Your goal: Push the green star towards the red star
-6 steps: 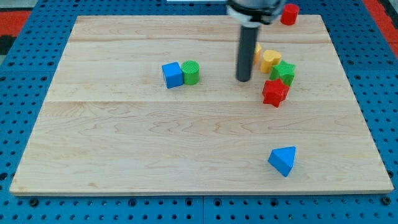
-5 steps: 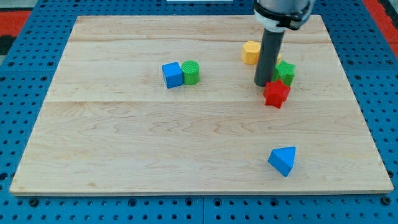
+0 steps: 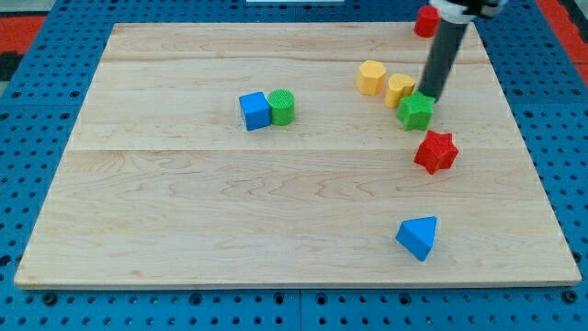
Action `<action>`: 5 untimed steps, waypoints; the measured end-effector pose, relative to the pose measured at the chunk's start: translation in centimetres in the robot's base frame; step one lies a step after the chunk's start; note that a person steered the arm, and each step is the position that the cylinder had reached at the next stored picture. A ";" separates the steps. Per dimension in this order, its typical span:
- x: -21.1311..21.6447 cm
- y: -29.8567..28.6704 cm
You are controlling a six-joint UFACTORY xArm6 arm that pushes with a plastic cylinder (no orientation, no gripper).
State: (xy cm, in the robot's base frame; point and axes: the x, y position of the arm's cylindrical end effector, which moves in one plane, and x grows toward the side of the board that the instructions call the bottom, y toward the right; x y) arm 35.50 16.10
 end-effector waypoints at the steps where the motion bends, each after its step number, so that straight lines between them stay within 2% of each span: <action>1: 1.1 -1.1; 3: 2.5 -0.7; 5: 2.9 4.1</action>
